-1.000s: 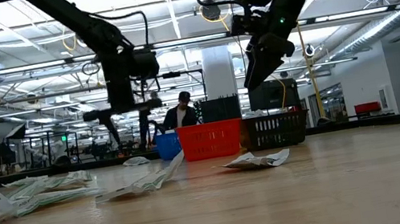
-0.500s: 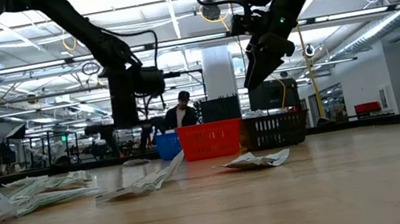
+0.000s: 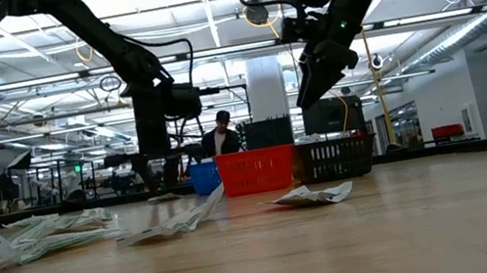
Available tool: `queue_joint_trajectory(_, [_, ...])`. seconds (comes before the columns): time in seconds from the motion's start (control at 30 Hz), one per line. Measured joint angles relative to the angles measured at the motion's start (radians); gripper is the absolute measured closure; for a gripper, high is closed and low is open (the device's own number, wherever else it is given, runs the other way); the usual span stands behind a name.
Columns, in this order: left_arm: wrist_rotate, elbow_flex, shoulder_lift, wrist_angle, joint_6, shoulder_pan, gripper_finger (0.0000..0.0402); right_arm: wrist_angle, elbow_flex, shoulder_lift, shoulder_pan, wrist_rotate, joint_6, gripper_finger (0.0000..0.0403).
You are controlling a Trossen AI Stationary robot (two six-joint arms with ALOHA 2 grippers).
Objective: Pick & Place First Aid Supplies
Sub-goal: Put the top towelette pack into the black bin
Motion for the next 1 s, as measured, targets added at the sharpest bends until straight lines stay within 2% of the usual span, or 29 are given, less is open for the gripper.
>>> queue_joint_trajectory(0.1, [0.027, 0.000, 0.000, -0.001, 0.049, 0.000, 0.0377, 0.002, 0.000, 0.000, 0.000, 0.001, 0.000, 0.0193])
queue_joint_trajectory(0.17, [0.040, 0.000, 0.000, -0.002, 0.071, 0.001, 0.0392, 0.002, 0.000, 0.000, 0.000, 0.002, 0.000, 0.0195])
queue_joint_trajectory(0.3, [0.068, 0.000, -0.004, -0.024, 0.096, 0.001, 0.0397, 0.002, 0.000, 0.000, 0.000, 0.003, 0.000, 0.0195])
queue_joint_trajectory(0.47, [0.077, -0.002, -0.067, -0.073, 0.181, -0.018, 0.0400, 0.003, 0.000, 0.000, 0.000, 0.004, 0.004, 0.0195])
queue_joint_trajectory(0.67, [0.076, -0.002, -0.190, -0.082, 0.473, -0.075, 0.0400, 0.010, 0.000, 0.000, 0.001, 0.004, 0.011, 0.0195])
queue_joint_trajectory(0.8, [0.061, -0.001, -0.269, -0.099, 0.640, -0.131, 0.0400, 0.011, 0.000, 0.000, 0.001, 0.003, 0.109, 0.0195])
queue_joint_trajectory(1.0, [-0.026, -0.001, -0.365, -0.104, 0.795, -0.219, 0.0401, 0.040, 0.000, 0.000, 0.005, 0.001, 0.345, 0.0195])
